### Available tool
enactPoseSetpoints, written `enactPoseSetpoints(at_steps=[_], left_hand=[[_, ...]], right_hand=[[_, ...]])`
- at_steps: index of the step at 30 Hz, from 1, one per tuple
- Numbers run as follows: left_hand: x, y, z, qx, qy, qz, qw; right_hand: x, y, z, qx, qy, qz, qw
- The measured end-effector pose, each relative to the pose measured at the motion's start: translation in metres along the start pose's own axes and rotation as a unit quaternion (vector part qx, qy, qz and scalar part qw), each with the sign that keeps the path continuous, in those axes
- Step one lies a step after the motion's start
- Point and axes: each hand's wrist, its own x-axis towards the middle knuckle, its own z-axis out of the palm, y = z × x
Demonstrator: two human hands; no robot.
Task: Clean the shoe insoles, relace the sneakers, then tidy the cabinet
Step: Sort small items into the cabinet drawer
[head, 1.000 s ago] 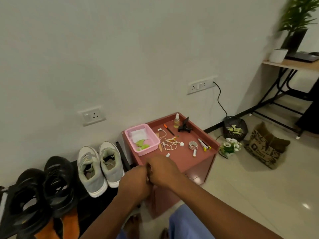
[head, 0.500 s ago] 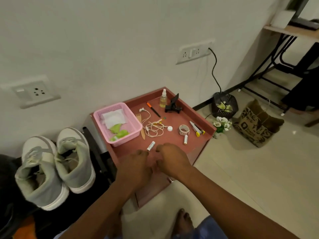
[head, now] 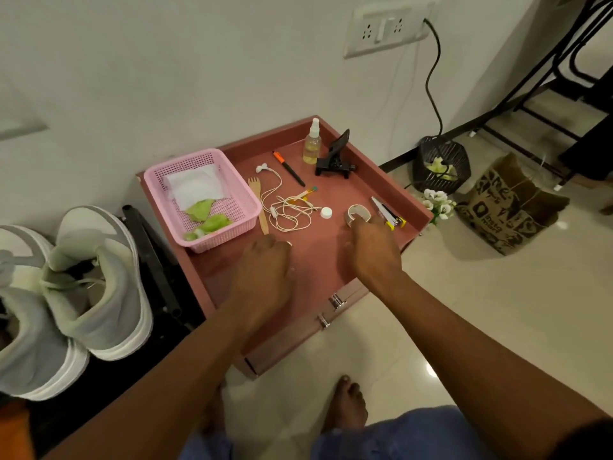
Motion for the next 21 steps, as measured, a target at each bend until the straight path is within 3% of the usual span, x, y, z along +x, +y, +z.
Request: enactPoseSetpoints(at_steps=[6,12,21], left_hand=[[0.011,-0.005,0.014,-0.009,0.046,0.001,0.999],[0.017,-0.003,0.022,-0.058,0.081,-0.037,0.994],[0.021,-0.002,0.030,-0.151,0.119,-0.066,0.979]], right_hand=[[0.005,0.001,0.014,0.028,0.032,0.033,0.999],[-0.006,-0.013,0.009,0.162,0.043,0.067,0.984],[-0.022,-0.061,0.008,0.391,-0.002,0.104,0.915]])
